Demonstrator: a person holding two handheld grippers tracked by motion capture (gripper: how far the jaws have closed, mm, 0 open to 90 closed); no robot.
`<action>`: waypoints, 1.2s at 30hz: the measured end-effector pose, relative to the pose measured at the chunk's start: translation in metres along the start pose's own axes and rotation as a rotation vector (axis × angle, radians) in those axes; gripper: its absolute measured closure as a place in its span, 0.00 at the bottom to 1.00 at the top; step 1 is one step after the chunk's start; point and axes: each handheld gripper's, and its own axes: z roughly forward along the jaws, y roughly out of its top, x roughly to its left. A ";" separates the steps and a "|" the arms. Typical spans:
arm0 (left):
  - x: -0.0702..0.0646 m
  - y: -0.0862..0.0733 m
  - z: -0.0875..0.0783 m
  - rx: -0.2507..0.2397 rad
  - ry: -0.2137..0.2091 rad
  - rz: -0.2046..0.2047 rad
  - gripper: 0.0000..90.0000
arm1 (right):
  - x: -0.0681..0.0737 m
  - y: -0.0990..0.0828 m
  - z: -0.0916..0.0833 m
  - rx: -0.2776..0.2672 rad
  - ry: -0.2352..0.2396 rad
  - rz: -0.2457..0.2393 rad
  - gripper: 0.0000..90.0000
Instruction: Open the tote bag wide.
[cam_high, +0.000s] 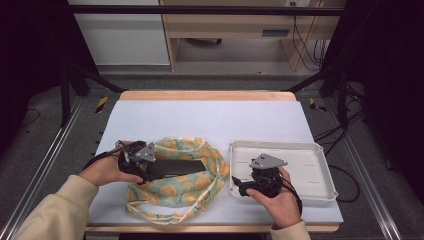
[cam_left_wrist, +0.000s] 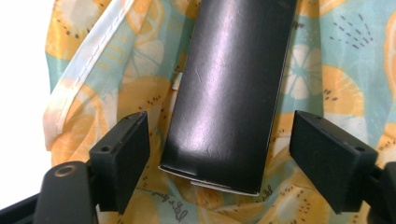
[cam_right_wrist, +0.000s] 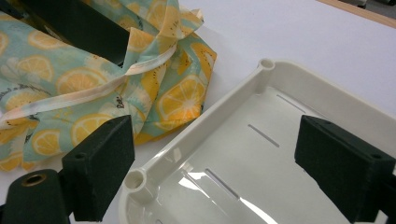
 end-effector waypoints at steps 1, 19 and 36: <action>0.000 0.000 0.001 0.000 -0.001 -0.004 0.24 | 0.000 0.000 0.000 0.001 0.002 0.000 0.14; 0.010 0.016 0.018 0.093 -0.090 0.097 0.39 | -0.001 -0.003 0.006 0.020 0.006 0.000 0.14; 0.009 0.017 0.002 0.042 -0.075 0.119 0.47 | -0.001 -0.003 0.005 0.019 0.005 0.003 0.14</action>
